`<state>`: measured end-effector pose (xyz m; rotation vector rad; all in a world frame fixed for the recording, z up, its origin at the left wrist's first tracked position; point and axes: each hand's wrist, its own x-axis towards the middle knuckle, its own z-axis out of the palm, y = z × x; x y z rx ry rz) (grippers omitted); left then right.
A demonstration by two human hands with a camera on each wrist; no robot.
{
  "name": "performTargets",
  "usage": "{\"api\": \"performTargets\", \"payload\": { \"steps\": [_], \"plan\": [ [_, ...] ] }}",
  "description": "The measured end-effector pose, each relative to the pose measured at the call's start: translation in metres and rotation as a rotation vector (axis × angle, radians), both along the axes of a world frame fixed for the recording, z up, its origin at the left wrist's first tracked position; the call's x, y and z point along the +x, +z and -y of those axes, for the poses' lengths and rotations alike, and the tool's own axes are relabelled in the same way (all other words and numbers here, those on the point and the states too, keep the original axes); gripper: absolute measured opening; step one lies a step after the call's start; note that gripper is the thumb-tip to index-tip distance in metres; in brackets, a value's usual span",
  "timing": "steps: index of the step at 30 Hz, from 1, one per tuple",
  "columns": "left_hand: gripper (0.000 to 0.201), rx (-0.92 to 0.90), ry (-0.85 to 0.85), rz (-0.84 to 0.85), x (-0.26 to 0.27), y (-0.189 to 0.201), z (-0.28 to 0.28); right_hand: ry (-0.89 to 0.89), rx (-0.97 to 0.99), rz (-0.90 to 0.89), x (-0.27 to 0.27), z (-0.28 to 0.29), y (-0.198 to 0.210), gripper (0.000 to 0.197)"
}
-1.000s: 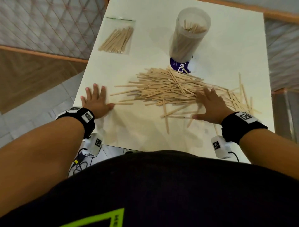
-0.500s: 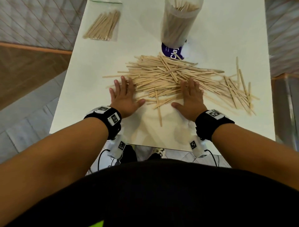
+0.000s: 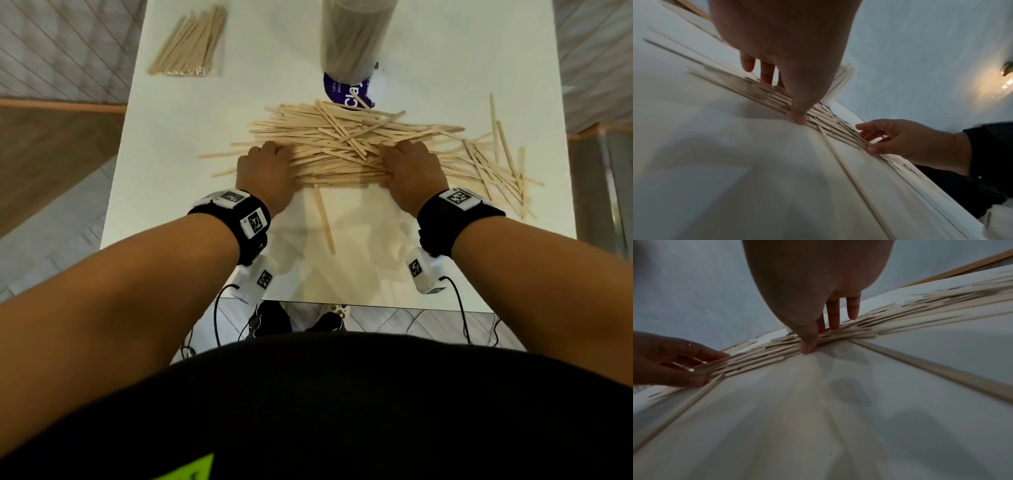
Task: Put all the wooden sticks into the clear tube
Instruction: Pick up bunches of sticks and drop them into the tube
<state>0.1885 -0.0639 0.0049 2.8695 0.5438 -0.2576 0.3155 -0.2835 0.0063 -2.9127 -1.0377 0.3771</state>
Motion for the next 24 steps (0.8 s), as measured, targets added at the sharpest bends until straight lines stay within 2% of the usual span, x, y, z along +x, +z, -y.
{"api": "performTargets", "payload": {
  "steps": [2,4,7,11,15,19,22,24],
  "plan": [
    [0.038,0.070,-0.056,-0.015,0.007,0.008,-0.007,0.021,-0.001,0.044,0.001,0.000,0.001,0.050],
    [0.032,0.070,-0.092,-0.050,0.011,0.013,-0.013,0.024,0.036,0.046,0.003,0.001,-0.002,0.042],
    [0.031,0.030,-0.111,-0.058,0.012,0.015,-0.018,0.018,0.080,0.003,0.006,0.001,-0.001,0.034],
    [0.030,-0.045,-0.106,-0.050,0.010,0.025,-0.025,0.021,0.089,-0.033,0.013,0.002,0.009,0.032],
    [0.026,-0.018,-0.145,-0.094,0.008,0.041,-0.027,0.022,-0.005,-0.120,0.012,0.000,0.023,0.038],
    [0.025,0.102,-0.206,-0.192,0.005,0.058,-0.027,0.003,-0.133,-0.141,0.007,-0.001,0.032,0.030],
    [0.024,0.098,-0.178,-0.246,0.002,0.071,-0.034,-0.076,-0.100,-0.185,0.006,-0.003,0.041,0.020],
    [0.028,0.048,-0.152,-0.277,0.001,0.078,-0.041,-0.152,0.010,-0.244,0.005,-0.003,0.047,0.020]
  ]
}}
